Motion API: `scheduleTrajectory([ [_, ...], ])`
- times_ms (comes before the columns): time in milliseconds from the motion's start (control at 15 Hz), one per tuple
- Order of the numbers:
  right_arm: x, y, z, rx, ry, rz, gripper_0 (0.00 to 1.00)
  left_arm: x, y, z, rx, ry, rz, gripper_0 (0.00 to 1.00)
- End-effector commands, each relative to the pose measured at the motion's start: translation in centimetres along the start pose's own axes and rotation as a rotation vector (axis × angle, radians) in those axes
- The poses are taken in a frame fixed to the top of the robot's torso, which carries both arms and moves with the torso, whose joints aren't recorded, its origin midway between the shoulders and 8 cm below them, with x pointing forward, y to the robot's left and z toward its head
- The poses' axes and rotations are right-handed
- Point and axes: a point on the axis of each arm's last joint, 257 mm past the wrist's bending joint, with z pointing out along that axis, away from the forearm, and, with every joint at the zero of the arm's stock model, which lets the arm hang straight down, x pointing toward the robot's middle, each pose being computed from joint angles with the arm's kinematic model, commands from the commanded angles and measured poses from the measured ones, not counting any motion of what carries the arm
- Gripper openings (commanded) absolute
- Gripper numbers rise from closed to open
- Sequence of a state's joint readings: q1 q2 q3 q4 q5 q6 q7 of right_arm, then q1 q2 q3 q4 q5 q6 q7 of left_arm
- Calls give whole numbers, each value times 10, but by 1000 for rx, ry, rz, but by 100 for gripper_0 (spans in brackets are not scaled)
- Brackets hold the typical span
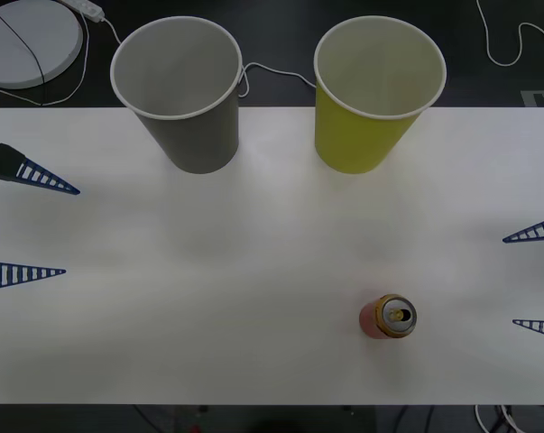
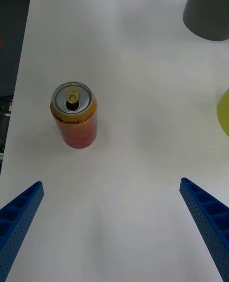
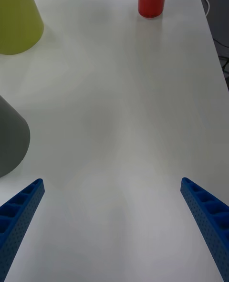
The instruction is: Put the can into the green bin and the plastic bottle into the gray bin
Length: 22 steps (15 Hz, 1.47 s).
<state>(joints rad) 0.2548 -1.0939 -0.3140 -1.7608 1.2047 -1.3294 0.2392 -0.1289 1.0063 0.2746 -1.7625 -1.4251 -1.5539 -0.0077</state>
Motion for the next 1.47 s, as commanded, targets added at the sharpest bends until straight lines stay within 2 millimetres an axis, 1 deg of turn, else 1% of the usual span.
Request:
scheduleTrajectory([
  [67,14,7,-1,10,-17,0,100,0,0,0,0,0,0,100],
  [333,32,17,0,31,-46,11,100,0,0,0,0,0,0,100],
  [733,54,30,17,45,-169,49,100,0,0,0,0,0,0,100],
  [867,56,32,22,48,-201,53,100,0,0,0,0,0,0,100],
  [1067,57,42,32,35,-287,93,100,0,0,0,0,0,0,100],
  [1200,61,44,39,36,-324,106,100,0,0,0,0,0,0,100],
  [1467,71,45,61,64,-366,138,100,0,0,0,0,0,0,100],
])
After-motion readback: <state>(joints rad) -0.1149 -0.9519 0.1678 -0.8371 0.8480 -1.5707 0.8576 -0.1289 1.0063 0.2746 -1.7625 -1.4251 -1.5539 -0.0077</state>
